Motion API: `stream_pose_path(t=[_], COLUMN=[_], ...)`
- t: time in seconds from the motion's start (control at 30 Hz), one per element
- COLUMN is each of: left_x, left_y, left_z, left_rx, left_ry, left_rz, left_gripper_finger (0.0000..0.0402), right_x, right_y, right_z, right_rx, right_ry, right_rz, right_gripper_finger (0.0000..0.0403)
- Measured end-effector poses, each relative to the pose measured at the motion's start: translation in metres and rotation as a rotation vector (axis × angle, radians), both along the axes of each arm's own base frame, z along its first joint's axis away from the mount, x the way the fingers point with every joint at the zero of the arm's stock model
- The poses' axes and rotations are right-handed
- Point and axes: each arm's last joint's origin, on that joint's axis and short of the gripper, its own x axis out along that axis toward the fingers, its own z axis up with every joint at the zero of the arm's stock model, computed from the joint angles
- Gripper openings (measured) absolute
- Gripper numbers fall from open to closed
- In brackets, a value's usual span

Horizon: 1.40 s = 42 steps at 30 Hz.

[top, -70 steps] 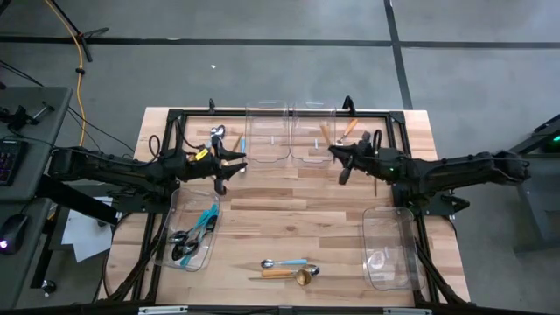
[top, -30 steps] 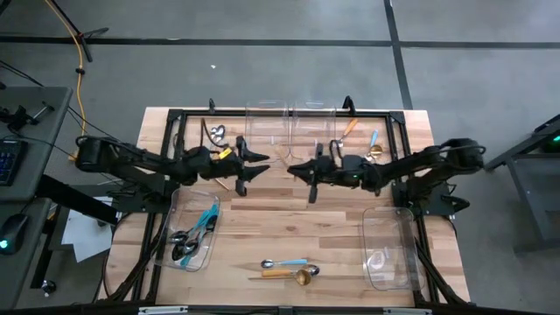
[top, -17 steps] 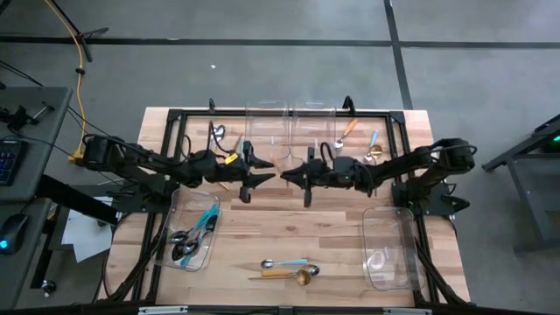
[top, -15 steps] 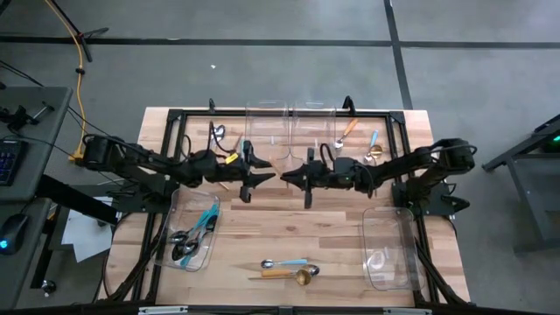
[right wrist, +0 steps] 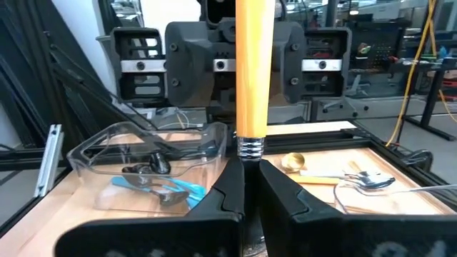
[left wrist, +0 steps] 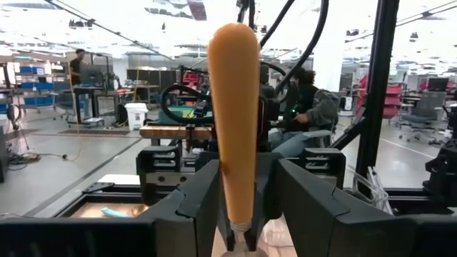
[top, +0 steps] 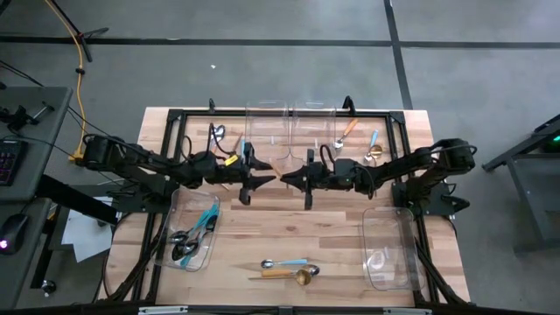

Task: Sort silverware by color (type)
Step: Put the yellow spoon into the top left transparent bin

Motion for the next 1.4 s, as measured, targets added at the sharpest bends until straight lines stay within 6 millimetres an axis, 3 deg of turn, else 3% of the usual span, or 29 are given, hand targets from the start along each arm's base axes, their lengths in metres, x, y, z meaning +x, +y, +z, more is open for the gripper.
stream_pose_path(t=[0.83, 0.93, 1.1, 1.4], left_x=[0.0003, 0.0003, 0.0003, 0.0010], left_y=[-0.0007, -0.0005, -0.0001, 0.0023], left_z=[0.0005, 0.0005, 0.0005, -0.0023], left_rx=[-0.005, -0.003, 0.003, 0.002], left_ry=[-0.001, -0.001, -0.001, 0.031], left_rz=[0.014, 0.015, 0.017, 0.044], left_gripper_finger=[0.0128, 0.0112, 0.0044, 0.0042], right_x=[0.0074, 0.0074, 0.0074, 0.0073], right_y=[0.0009, 0.0009, 0.0011, 0.0009], right_z=[0.0025, 0.0024, 0.0025, 0.0008], right_rx=[-0.001, -0.001, -0.003, -0.006], right_ry=[0.084, 0.084, 0.084, 0.101], right_rz=[0.025, 0.025, 0.028, 0.023], right_gripper_finger=[0.0005, 0.0005, 0.0005, 0.0048])
